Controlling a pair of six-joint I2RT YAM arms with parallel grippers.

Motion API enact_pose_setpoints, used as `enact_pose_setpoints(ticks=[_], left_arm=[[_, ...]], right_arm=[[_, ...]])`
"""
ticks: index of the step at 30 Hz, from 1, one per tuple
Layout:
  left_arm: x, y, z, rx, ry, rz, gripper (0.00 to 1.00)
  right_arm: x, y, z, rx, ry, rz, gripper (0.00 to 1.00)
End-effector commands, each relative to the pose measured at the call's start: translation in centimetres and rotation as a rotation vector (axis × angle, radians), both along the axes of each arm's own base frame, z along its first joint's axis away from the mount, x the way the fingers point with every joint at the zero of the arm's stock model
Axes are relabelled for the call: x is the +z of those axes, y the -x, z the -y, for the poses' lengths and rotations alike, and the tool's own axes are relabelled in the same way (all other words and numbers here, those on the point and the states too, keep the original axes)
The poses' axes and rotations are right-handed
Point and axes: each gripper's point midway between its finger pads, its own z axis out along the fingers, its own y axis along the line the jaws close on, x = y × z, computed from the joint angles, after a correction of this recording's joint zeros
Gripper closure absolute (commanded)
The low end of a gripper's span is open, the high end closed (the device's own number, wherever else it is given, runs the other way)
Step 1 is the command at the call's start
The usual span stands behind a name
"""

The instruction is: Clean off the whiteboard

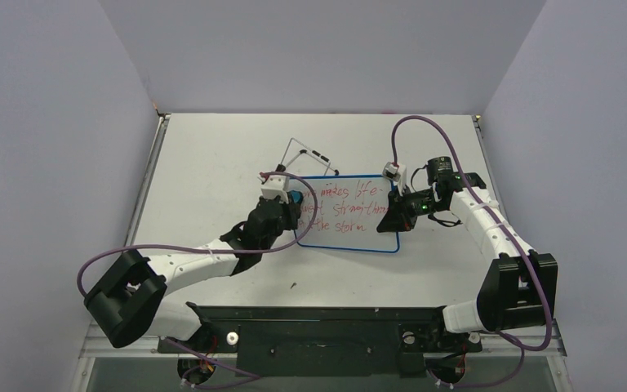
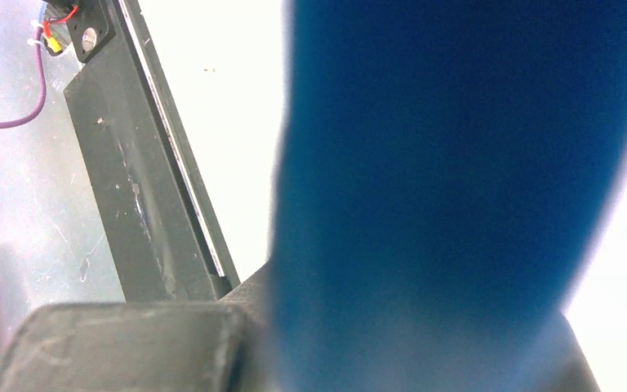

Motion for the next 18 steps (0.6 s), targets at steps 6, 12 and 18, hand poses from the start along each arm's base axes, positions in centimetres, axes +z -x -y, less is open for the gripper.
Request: enact_pose_setpoints(ticks=[6,12,18], left_arm=[[2.7,-1.7,-1.8,0.069,-0.004,0.058,1.0],[2.4,-1.6,-0.1,0.015,-0.031,0.05,1.0],[-0.6,0.0,0.4,0.044,-0.1,0.004,1.0]], right_arm=[[1.3,0.3,-0.3,0.038,-0.021,0.082,1.0],[1.4,0.3,-0.3,0.037,-0.019,0.088,1.0],[1.3,0.3,-0.3,0.038,-0.02,0.081,1.0]])
